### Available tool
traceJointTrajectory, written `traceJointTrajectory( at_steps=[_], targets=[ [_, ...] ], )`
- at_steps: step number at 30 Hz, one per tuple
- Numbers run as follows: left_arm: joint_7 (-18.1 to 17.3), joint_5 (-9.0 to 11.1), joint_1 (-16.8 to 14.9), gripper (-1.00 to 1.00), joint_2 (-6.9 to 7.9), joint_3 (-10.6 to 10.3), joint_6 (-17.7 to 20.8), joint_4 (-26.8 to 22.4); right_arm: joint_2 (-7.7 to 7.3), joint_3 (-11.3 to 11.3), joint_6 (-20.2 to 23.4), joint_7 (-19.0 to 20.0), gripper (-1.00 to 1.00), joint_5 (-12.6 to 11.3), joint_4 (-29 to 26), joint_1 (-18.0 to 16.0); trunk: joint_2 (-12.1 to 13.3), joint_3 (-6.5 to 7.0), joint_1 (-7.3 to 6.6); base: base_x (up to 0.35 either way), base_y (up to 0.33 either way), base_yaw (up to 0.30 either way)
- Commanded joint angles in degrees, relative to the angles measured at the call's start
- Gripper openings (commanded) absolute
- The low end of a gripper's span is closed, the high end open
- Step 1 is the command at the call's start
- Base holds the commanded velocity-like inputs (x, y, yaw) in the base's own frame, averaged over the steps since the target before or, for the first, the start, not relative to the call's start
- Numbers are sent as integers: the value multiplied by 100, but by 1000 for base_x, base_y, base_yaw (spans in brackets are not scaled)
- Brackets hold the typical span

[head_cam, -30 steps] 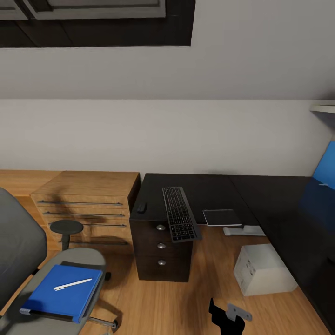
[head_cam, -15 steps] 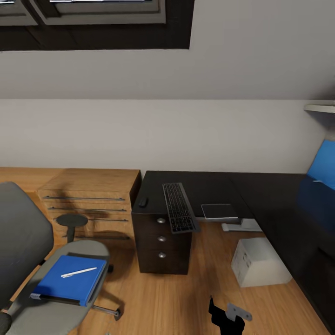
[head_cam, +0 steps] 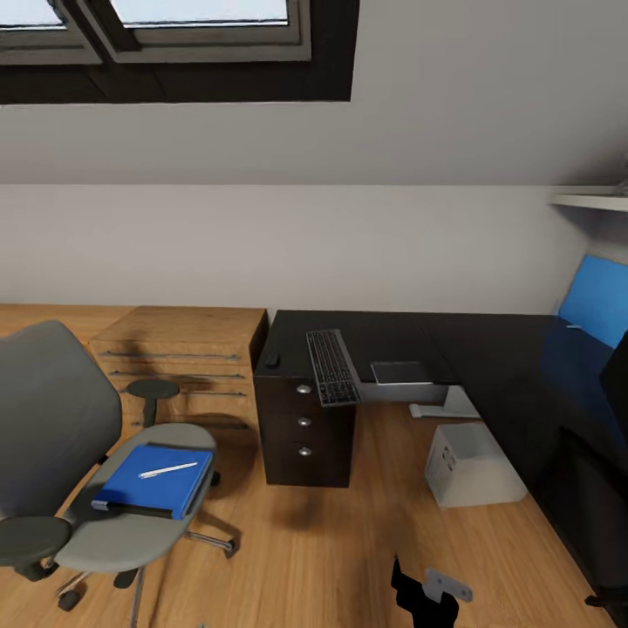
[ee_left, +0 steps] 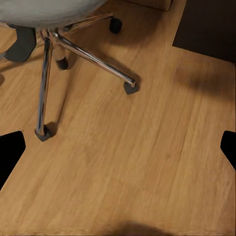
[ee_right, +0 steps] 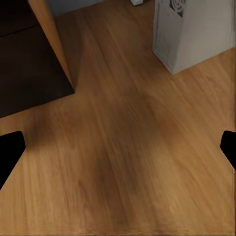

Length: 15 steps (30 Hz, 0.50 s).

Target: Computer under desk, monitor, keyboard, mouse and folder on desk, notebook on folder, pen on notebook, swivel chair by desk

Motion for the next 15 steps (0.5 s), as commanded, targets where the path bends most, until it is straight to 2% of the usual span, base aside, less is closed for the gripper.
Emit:
traceJointTrajectory(
  at_steps=[1, 15],
  targets=[
    [28, 57, 0, 100, 4, -23, -22, -5, 2, 51, -8, -38, 100, -20, -1, -3, -3, -11, -4, -334, 0, 0],
    [28, 57, 0, 100, -1, -27, -24, 2, 8, 56, -2, -38, 100, -20, 1, -3, -3, -105, -4, -334, 0, 0]
  ],
)
